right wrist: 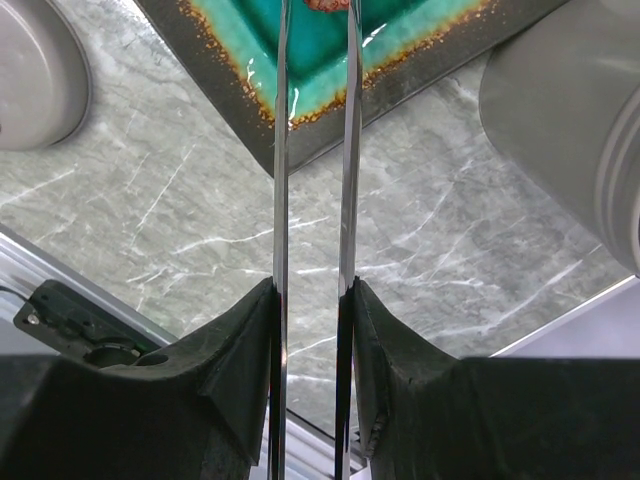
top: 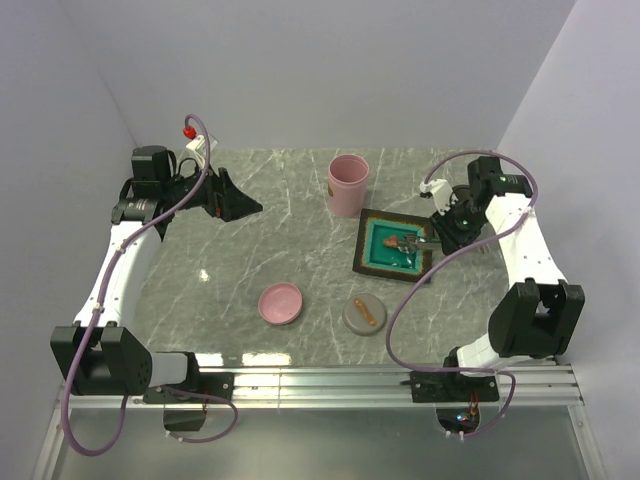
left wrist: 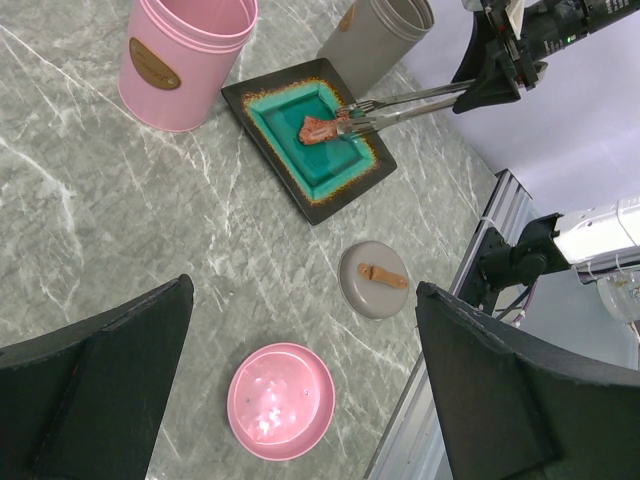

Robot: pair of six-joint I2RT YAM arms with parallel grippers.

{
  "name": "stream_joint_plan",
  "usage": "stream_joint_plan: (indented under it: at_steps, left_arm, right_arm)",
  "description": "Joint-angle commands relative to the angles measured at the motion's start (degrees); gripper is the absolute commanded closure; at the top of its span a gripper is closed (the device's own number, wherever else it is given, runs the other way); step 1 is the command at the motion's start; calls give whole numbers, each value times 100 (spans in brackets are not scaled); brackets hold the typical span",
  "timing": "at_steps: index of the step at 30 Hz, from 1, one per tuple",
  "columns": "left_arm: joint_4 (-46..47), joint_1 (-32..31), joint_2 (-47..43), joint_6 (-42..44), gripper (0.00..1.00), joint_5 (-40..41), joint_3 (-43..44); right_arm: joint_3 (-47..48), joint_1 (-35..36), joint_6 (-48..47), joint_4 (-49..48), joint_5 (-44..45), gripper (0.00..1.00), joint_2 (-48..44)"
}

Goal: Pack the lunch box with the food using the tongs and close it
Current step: Pick up the food using the clamp

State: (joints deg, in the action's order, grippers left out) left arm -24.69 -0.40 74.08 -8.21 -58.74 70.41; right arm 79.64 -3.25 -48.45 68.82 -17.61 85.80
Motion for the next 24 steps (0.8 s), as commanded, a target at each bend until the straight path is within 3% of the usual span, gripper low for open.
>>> stream_joint_plan:
  at_steps: [1,24]
  left_arm:
    - [157,23,-122,3,1,-182,60]
    - [157,23,-131,-23,1,-173,69]
  right_arm:
    - [307,35,-25,106,-111,74,-257]
    - [1141,17,46,686,-305,76,-581]
